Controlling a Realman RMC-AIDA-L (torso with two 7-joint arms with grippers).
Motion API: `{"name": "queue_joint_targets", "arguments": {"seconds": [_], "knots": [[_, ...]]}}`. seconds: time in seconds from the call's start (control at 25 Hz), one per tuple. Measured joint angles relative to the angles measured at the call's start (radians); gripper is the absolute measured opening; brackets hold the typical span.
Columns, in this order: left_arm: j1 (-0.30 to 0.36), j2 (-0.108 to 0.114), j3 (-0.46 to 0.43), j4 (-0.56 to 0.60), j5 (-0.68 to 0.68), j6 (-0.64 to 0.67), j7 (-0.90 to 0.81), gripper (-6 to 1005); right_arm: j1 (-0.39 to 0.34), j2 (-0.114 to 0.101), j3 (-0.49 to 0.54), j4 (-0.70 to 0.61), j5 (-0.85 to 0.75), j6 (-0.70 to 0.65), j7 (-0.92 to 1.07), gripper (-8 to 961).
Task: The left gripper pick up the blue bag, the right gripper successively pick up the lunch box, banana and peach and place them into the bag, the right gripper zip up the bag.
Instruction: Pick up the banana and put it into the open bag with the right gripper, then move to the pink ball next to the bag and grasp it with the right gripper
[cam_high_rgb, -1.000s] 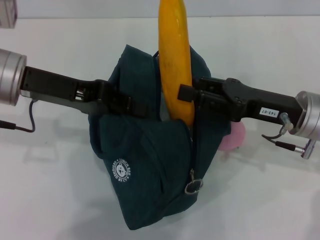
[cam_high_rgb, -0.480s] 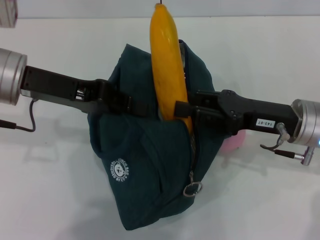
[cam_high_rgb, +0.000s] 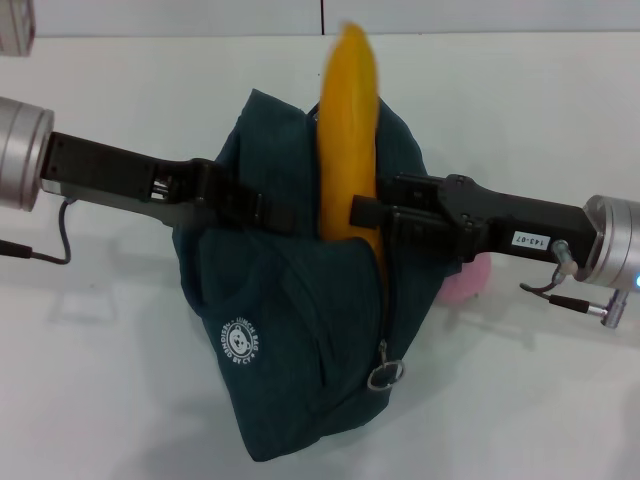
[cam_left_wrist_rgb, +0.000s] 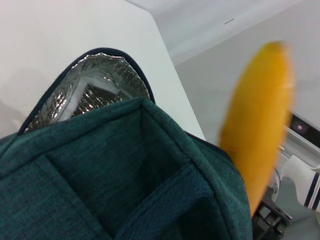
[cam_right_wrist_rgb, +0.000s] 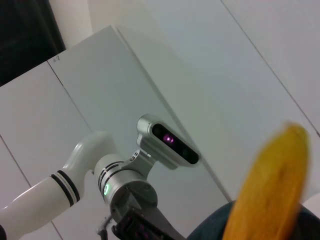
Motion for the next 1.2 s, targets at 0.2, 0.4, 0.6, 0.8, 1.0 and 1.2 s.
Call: {"name": "queue_joint_targets", "arguments": {"seconds": [0.2,0.4,0.6,0.8,1.0,1.2], "knots": [[0.0,0.0,0.0,0.0,0.0,0.0,0.0,43,-0.002,0.0,-0.004,-0.002,0.001,-0.001,0.0,518],[0.0,0.0,0.0,0.0,0.0,0.0,0.0,43,-0.005,0.0,-0.002,-0.006,0.001,-0.005,0.0,550],[0.007,0.0,0.0,0.0,0.0,0.0,0.001,43,-0.025,0.0,0.0,-0.041,0.004,-0.017,0.0,578],[0.012,0.0,0.0,0.0,0.007,-0.001,0.006,43,-0.116,-0.008,0.0,-0.184,0.048,-0.042,0.02,606],[0.029,0.002,-0.027,-0.012,0.019,-0.005,0.025,43,-0.201,-0.038,0.001,-0.348,0.065,-0.02,0.051,634],[0.023,0.012,-0.053,-0.061,0.055,-0.027,0.056,43,-0.237,-0.097,0.0,-0.406,0.052,0.023,0.073,662]]}}
